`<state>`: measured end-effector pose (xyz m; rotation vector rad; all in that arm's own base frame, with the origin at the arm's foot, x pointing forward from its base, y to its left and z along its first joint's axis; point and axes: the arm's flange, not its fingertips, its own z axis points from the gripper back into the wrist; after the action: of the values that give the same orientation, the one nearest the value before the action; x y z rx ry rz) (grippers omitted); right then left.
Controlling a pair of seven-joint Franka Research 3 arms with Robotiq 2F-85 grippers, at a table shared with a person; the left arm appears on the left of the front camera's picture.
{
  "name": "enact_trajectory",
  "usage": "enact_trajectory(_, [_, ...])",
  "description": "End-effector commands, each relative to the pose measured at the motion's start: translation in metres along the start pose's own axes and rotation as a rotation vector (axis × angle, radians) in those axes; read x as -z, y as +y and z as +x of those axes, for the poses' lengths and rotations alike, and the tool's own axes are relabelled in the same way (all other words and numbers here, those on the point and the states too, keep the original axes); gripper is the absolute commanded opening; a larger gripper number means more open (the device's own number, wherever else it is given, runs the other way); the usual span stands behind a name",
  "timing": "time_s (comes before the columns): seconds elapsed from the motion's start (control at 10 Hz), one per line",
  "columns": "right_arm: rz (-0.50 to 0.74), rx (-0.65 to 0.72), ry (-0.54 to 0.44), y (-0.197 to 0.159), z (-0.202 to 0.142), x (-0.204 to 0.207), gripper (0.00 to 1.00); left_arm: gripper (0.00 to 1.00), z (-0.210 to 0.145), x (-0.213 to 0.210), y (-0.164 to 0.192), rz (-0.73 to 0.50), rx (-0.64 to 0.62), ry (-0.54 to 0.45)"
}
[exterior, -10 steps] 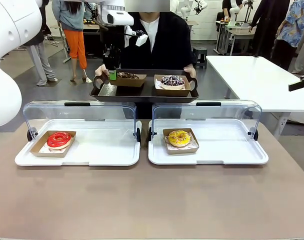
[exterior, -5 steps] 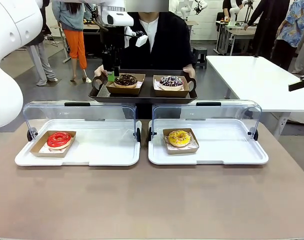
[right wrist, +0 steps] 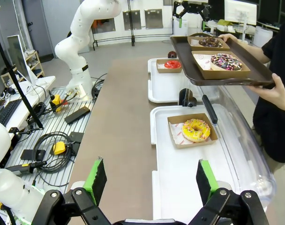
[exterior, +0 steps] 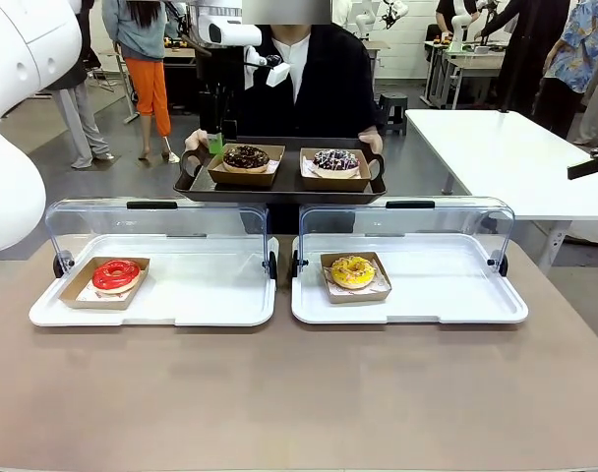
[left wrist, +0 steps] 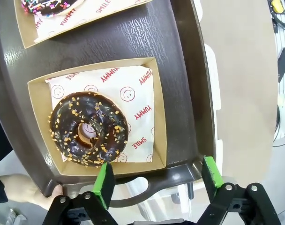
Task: Provide the desired donut to the person.
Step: Place the picked Paper togo box onto the Handle tray extended by the person.
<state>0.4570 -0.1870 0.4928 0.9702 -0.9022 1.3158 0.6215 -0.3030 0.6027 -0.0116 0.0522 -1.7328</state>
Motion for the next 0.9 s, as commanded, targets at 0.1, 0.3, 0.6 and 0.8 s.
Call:
enact_trajectory(0.1, [-0.006,-0.001,0.001,0.000,0.000,0.000,1.00,1.00,0.002,-0.013,-0.001,0.031,-0.006,-0.003])
enact_trajectory(0.3, [-0.006,-0.001,0.001,0.000,0.000,0.000,1.00,1.00,-0.012,-0.003,-0.026,0.065,-0.048,-0.018])
enact_trajectory(0.6, [-0.006,-0.001,0.001,0.000,0.000,0.000,1.00,1.00,-0.039,-0.001,-0.085,0.128,-0.063,-0.073])
enact_trajectory(0.8, [-0.006,-0.001,0.001,0.000,0.000,0.000,1.00,1.00,-0.054,0.003,-0.119,0.129,-0.065,-0.094])
